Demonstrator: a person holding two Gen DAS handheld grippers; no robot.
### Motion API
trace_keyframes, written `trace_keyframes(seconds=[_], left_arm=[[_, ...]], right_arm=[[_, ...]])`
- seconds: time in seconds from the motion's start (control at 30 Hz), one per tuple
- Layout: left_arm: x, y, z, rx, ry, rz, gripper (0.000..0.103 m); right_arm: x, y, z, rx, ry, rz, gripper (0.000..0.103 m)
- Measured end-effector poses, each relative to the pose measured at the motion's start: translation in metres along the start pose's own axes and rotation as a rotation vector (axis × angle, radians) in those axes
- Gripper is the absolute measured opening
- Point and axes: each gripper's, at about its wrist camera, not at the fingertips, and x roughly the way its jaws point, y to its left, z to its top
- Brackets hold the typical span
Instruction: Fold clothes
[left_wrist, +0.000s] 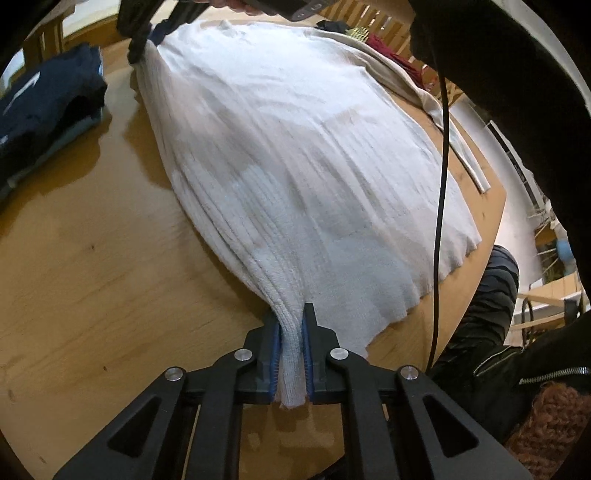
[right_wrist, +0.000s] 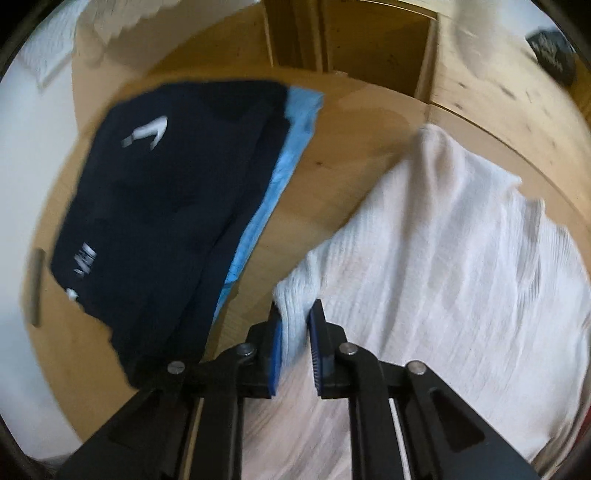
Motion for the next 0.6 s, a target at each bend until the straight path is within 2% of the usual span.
trace_keyframes(seconds=[0.13, 0.23, 0.3, 0.4, 0.43, 0.53, 0.6], left_arm=[[-0.009, -0.017, 0.007, 0.084, -0.01, 0.069, 0.009], [-0.011, -0.044, 0.011, 0.213, -0.005, 0.162, 0.009], [-0.008, -0.064, 0.015, 0.294, 0.005, 0.192, 0.009], [0.001, -0.086, 0.025, 0.369, 0.027, 0.2, 0.009], [0.005, -0.091, 0.028, 0.39, 0.04, 0.2, 0.009], [0.02, -0.103, 0.033, 0.438, 0.085, 0.196, 0.011], [0.029, -0.106, 0.034, 0.424, 0.139, 0.171, 0.027]], right_arm=[[-0.024, -0.028, -0.016, 0.081, -0.06, 0.122, 0.013], [-0.037, -0.056, -0.034, 0.152, -0.1, 0.197, 0.013], [-0.045, -0.068, -0.055, 0.199, -0.122, 0.235, 0.013], [-0.059, -0.132, -0.024, 0.264, -0.134, 0.269, 0.013], [-0.061, -0.149, -0.023, 0.287, -0.135, 0.271, 0.013], [-0.04, -0.169, -0.003, 0.319, -0.118, 0.252, 0.013], [-0.037, -0.178, -0.009, 0.325, -0.103, 0.232, 0.016]])
